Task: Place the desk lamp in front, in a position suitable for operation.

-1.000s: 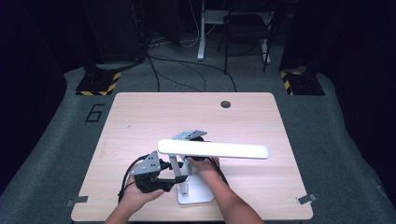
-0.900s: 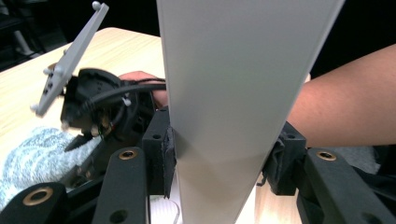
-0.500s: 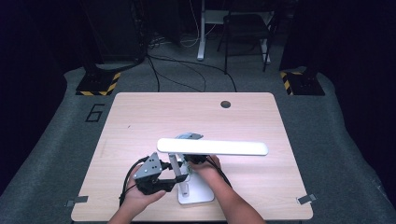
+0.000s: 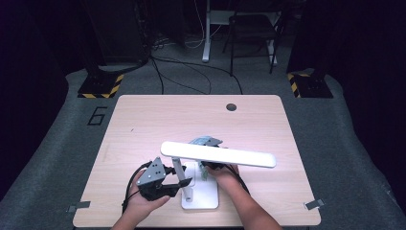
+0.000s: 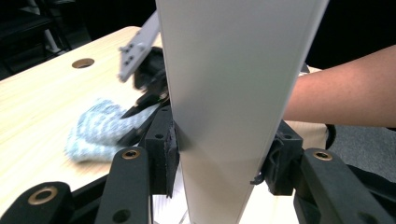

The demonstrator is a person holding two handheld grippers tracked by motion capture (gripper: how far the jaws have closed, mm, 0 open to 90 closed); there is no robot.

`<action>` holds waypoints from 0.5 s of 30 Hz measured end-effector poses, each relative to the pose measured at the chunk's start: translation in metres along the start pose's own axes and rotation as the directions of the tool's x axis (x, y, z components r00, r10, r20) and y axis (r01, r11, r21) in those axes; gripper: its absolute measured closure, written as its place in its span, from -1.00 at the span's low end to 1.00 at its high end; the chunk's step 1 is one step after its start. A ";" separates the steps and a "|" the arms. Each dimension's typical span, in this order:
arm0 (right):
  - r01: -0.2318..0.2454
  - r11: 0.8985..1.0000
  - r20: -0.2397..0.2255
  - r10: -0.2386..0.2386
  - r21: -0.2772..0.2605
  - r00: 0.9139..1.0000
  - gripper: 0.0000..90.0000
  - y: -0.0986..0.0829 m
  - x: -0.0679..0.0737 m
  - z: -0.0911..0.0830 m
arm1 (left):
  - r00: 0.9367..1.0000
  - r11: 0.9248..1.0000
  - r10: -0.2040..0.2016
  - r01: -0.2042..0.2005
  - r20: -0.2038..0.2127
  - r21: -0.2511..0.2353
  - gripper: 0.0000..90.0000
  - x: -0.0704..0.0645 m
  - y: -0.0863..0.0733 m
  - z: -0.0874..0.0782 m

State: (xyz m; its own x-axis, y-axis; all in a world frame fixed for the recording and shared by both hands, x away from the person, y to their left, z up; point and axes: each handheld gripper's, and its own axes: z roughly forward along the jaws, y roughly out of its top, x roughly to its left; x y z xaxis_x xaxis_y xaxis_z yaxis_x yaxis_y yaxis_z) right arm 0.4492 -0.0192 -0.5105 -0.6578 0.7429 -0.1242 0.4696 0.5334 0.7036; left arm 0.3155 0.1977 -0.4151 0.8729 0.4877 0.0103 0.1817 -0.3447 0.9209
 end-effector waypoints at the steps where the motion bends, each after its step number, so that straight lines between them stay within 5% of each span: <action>1: 0.001 1.000 0.007 -0.001 -0.005 1.000 0.34 -0.002 -0.003 -0.001 | 1.000 1.000 -0.001 0.001 -0.002 -0.005 0.22 0.000 0.000 0.000; 12: -0.001 1.000 0.046 0.000 0.009 0.999 0.33 -0.022 -0.026 -0.018 | 1.000 1.000 -0.008 0.008 -0.008 0.005 0.23 -0.001 0.000 0.000; 15: -0.048 0.999 0.062 0.049 -0.011 0.997 0.34 -0.025 -0.024 -0.021 | 1.000 1.000 0.001 -0.001 0.002 0.015 0.22 -0.002 0.002 0.000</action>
State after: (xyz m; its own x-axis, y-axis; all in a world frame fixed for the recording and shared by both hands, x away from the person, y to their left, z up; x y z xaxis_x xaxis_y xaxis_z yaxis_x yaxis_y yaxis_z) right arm 0.4406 -0.0587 -0.5109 -0.5965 0.7916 -0.1326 0.4943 0.4925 0.7164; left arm 0.3145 0.1961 -0.4137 0.8739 0.4859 0.0104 0.1878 -0.3574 0.9149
